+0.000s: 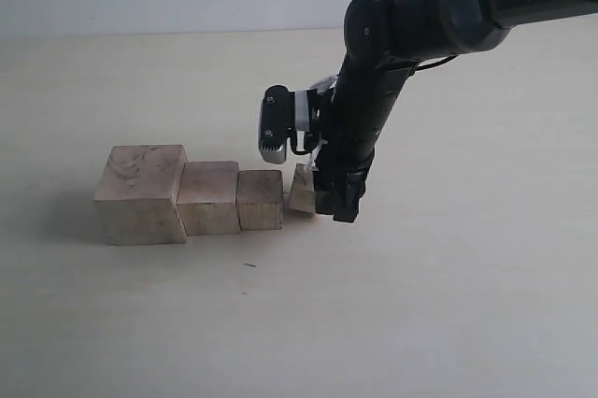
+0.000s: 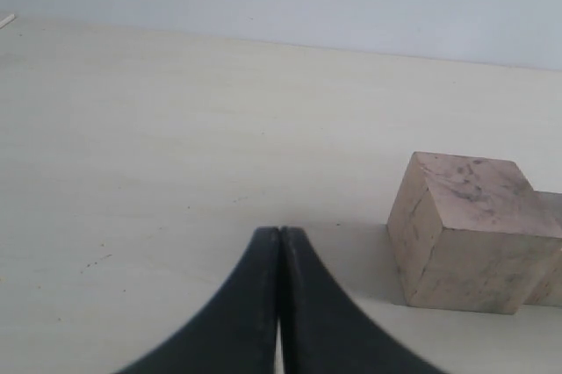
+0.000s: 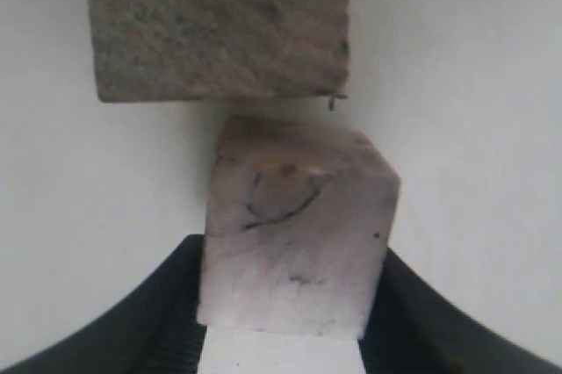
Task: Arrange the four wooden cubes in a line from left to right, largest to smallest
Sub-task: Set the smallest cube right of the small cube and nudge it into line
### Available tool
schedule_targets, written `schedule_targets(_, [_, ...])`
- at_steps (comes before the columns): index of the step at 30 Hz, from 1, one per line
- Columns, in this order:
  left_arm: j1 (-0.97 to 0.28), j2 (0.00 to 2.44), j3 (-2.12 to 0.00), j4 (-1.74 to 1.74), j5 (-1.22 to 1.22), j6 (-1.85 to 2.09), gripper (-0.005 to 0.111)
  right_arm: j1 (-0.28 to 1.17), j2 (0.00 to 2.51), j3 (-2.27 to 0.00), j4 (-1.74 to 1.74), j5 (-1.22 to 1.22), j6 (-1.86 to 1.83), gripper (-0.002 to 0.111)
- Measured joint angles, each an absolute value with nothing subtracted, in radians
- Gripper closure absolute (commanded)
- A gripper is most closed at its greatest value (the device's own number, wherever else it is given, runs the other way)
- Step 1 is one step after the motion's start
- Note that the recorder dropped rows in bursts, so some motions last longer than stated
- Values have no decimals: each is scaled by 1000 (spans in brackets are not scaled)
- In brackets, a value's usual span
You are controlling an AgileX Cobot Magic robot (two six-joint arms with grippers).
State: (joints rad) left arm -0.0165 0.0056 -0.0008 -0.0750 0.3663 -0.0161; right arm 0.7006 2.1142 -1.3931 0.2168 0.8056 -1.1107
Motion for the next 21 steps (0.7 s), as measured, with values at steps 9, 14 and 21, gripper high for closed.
schedule_targets(9, [-16, 6, -1, -75, 366, -16, 107, 701, 2114, -1393, 225, 817, -1256, 108])
schedule_targets(14, [-16, 6, -1, -75, 366, -16, 107, 701, 2114, -1393, 246, 815, -1264, 108])
schedule_targets(21, [-16, 6, -1, -75, 366, -16, 107, 701, 2114, -1393, 286, 811, -1267, 108])
